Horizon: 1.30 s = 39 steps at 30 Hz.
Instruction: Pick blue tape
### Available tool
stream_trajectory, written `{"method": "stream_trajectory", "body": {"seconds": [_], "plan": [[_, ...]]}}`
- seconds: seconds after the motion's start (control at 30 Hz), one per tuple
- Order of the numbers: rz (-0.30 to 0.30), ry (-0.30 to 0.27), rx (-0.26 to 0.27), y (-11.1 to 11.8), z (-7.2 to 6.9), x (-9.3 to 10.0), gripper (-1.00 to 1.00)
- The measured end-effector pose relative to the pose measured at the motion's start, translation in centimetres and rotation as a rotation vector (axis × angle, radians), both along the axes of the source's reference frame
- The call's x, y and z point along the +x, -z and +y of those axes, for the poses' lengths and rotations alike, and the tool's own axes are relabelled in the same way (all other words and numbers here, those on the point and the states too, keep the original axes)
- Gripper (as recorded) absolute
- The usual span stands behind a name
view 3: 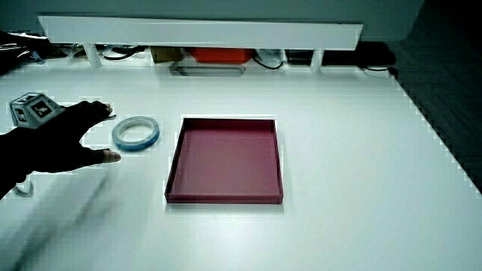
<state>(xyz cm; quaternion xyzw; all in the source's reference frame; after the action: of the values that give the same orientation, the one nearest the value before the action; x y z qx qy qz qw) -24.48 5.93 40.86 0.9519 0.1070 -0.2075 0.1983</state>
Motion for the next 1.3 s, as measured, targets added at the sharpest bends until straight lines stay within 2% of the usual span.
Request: {"method": "stream_trajectory", "body": {"seconds": [0.03, 0.07, 0.1, 0.13, 0.17, 0.2, 0.23, 0.27, 0.37, 0.4, 0.47, 0.5, 0.53, 0.57, 0.6, 0.7, 0.77, 0.83, 0.87, 0.97, 1.07, 1.1, 1.13, 1.17, 1.2, 1.23, 1.3], "plan": [[-0.003, 0.003, -0.002, -0.3, -0.3, 0.0, 0.00], [-0.040, -0.012, 0.009, 0.0, -0.7, 0.4, 0.00], [0.011, 0.025, -0.042, -1.4, -0.9, -0.1, 0.00], [-0.032, 0.015, -0.050, -1.0, -1.3, 0.3, 0.00], [-0.052, -0.020, 0.002, -0.2, -1.8, 0.9, 0.00], [-0.018, 0.006, -0.040, -1.4, -2.0, 0.5, 0.00], [-0.039, 0.000, -0.042, -1.3, -2.3, 0.8, 0.00], [-0.026, 0.009, -0.061, -1.8, -2.6, 0.9, 0.00], [-0.082, -0.037, -0.038, -1.0, -3.7, 2.0, 0.00], [-0.050, -0.037, -0.012, -1.8, -3.9, 1.9, 0.00], [-0.082, -0.041, -0.042, -1.7, -4.5, 2.5, 0.00], [-0.061, -0.044, -0.038, -2.4, -4.7, 2.4, 0.00], [-0.089, -0.055, -0.022, -2.1, -5.0, 2.8, 0.00], [-0.078, -0.046, -0.046, -2.7, -5.2, 2.8, 0.00], [-0.073, -0.054, -0.033, -2.8, -5.5, 3.0, 0.00], [-0.104, -0.050, -0.069, -3.5, -6.3, 3.5, 0.00], [-0.150, -0.074, -0.055, -3.5, -6.9, 4.0, 0.00], [-0.144, -0.064, -0.080, -4.9, -7.4, 3.9, 0.00], [-0.157, -0.066, -0.064, -4.9, -7.7, 4.1, 0.00], [-0.190, -0.095, -0.092, -5.4, -8.3, 4.8, 0.00], [-0.173, -0.098, -0.112, -7.0, -8.8, 5.2, 0.00], [-0.192, -0.118, -0.107, -6.8, -8.9, 5.5, 0.00], [-0.185, -0.105, -0.124, -7.5, -9.0, 5.5, 0.00], [-0.202, -0.127, -0.104, -7.5, -9.2, 5.7, 0.00], [-0.191, -0.105, -0.133, -8.0, -9.3, 5.7, 0.00], [-0.192, -0.115, -0.123, -8.6, -9.4, 5.7, 0.00], [-0.200, -0.106, -0.151, -8.8, -9.7, 5.9, 0.00]]}}
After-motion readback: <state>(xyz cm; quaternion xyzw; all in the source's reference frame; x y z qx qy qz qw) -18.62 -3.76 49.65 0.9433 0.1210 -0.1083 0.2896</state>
